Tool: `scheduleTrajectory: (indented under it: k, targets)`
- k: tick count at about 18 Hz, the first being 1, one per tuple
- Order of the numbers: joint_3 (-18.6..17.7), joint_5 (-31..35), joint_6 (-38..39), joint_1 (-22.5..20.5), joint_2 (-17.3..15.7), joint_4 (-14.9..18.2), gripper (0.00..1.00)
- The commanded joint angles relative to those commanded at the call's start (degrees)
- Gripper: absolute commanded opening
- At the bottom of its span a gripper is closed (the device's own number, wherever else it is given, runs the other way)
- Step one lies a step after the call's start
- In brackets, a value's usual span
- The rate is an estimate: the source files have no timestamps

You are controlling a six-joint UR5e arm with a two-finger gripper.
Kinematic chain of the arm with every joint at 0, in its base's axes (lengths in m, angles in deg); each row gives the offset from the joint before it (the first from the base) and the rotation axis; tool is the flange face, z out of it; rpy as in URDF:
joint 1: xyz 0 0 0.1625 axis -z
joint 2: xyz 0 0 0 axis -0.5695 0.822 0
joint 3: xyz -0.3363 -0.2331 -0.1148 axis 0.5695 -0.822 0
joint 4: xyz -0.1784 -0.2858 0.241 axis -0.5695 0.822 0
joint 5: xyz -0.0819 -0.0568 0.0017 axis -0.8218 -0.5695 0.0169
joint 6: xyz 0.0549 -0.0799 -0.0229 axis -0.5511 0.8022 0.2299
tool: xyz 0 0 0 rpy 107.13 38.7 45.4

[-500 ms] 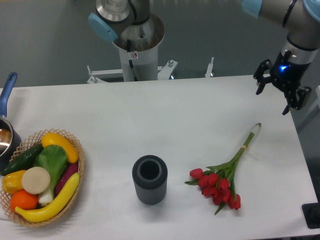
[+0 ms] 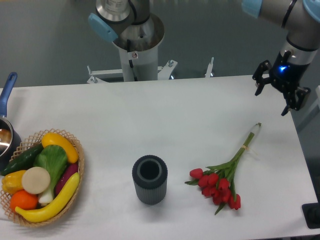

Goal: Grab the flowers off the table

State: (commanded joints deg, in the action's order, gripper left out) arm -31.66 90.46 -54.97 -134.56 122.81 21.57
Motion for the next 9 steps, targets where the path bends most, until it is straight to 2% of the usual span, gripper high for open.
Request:
scheduleTrajectory:
  k: [2,5,9]
  targets:
    - [-0.4,0.0,0.3,0.0,0.1,-0.1,1.0]
    - [-0.7,0.2,6.4,0.4,0.2,-0.1,1.0]
    - [-1.8,0.2,8.1,1.2,1.1,-0.1,1.0]
